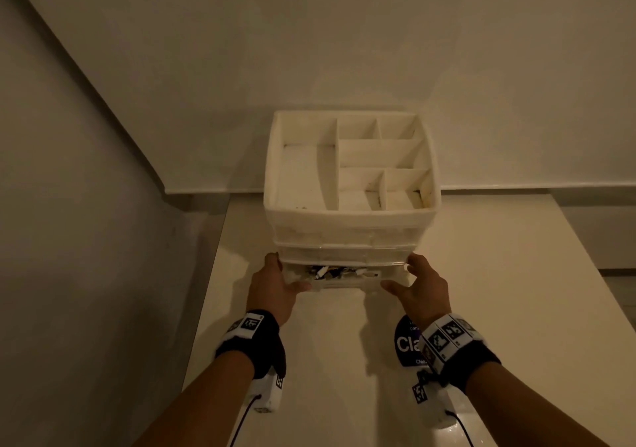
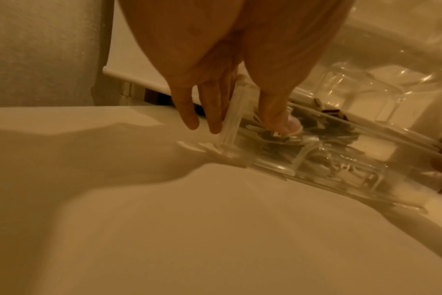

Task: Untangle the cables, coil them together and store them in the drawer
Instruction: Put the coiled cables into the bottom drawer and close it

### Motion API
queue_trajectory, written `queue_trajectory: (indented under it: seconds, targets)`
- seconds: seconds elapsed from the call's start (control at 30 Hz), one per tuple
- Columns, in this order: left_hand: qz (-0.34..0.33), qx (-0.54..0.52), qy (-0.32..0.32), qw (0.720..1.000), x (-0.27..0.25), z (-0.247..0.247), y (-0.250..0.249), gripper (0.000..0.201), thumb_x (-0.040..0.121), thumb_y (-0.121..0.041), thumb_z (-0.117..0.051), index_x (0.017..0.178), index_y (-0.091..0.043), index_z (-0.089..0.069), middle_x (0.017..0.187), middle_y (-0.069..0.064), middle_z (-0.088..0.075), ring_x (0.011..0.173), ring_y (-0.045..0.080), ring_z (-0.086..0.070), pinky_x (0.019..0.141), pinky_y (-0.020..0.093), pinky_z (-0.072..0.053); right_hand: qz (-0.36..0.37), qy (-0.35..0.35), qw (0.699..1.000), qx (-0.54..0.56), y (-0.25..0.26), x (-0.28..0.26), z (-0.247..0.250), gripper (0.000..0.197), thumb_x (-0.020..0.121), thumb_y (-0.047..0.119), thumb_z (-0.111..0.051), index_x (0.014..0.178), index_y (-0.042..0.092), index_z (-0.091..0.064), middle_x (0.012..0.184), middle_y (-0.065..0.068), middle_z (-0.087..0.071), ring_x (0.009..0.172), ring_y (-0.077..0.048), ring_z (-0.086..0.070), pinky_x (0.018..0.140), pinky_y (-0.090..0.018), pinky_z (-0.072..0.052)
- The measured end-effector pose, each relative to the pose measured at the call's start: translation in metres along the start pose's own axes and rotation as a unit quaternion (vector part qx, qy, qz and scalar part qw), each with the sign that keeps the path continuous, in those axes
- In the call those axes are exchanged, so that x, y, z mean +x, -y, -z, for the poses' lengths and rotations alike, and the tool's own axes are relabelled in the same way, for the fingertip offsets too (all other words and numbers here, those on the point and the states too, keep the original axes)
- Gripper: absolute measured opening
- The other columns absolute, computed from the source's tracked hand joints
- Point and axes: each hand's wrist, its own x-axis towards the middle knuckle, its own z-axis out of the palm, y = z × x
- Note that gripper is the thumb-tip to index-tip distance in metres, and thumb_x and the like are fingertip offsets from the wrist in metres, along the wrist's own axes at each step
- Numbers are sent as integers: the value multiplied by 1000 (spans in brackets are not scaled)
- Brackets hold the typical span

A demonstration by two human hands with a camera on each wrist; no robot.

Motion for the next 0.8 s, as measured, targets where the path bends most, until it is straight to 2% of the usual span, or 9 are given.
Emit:
queue_trajectory:
  seconds: [0.13, 0.27, 0.33, 0.4, 0.43, 0.53, 0.67, 0.73, 0.8]
  targets:
    - [4, 3, -40, 999, 3, -6, -1, 51, 72, -22, -84, 106, -9, -49, 100, 5, -62, 93, 28, -63, 75, 34, -52, -6, -31, 999, 29, 1, 1, -6, 54, 75, 27, -81, 122, 21, -53, 120, -5, -67, 115, -25, -60, 99, -45, -47]
    - [-2, -20, -44, 999, 3, -7, -1, 54, 71, -23, -85, 108, -10, -49, 102, 4, -62, 94, 26, -62, 75, 29, -49, 0, -43, 999, 33, 1, 2, -8, 51, 77, 24, -79, 120, 20, -54, 118, -5, -68, 113, -25, -61, 98, -44, -48]
    - [-1, -45, -11, 999, 0, -9, 2, 72, 63, -31, -89, 118, -13, -46, 113, 0, -59, 106, 24, -59, 84, 30, -49, 6, -32, 999, 41, 0, 2, -7, 53, 77, 18, -79, 123, 18, -53, 122, -5, -66, 114, -24, -60, 99, -40, -48]
    - [11, -78, 23, 997, -6, -12, 3, 107, 51, -47, -90, 138, -20, -34, 134, -3, -50, 121, 19, -50, 100, 37, -45, 10, -14, 999, 44, 0, 0, -6, 61, 76, 13, -79, 129, 17, -49, 127, -5, -62, 117, -24, -59, 100, -39, -47]
    - [18, -104, 23, 994, -8, -15, 2, 118, 46, -54, -88, 143, -24, -29, 139, -4, -45, 125, 17, -47, 105, 39, -42, 11, -8, 999, 46, -1, -1, -7, 65, 75, 12, -79, 132, 17, -47, 130, -5, -60, 119, -24, -58, 100, -38, -47]
    - [49, -145, -10, 988, -7, -28, -10, 130, 37, -65, -82, 145, -25, -21, 137, -5, -38, 126, 18, -43, 109, 44, -37, 16, -5, 998, 57, -2, -3, -9, 68, 75, 10, -78, 133, 17, -44, 133, -5, -57, 120, -25, -56, 99, -35, -46]
    - [98, -145, -49, 983, -4, -41, -17, 127, 37, -67, -78, 142, -26, -20, 132, -4, -34, 124, 24, -44, 107, 53, -36, 18, -9, 998, 65, -2, -3, -12, 67, 75, 9, -77, 133, 16, -43, 134, -5, -55, 120, -25, -56, 99, -36, -46]
    - [115, -170, -62, 977, -1, -43, -17, 119, 40, -60, -77, 140, -25, -23, 133, 2, -35, 120, 28, -46, 105, 54, -37, 18, -9, 998, 67, -3, -3, -12, 67, 75, 8, -76, 133, 17, -43, 134, -5, -55, 120, -26, -55, 99, -37, -46]
    - [130, -181, -71, 972, 3, -43, -18, 108, 43, -51, -78, 135, -25, -26, 130, 4, -36, 117, 30, -47, 102, 56, -38, 18, -10, 997, 74, -4, -3, -12, 66, 76, 7, -75, 133, 17, -43, 133, -5, -55, 119, -26, -56, 96, -33, -46]
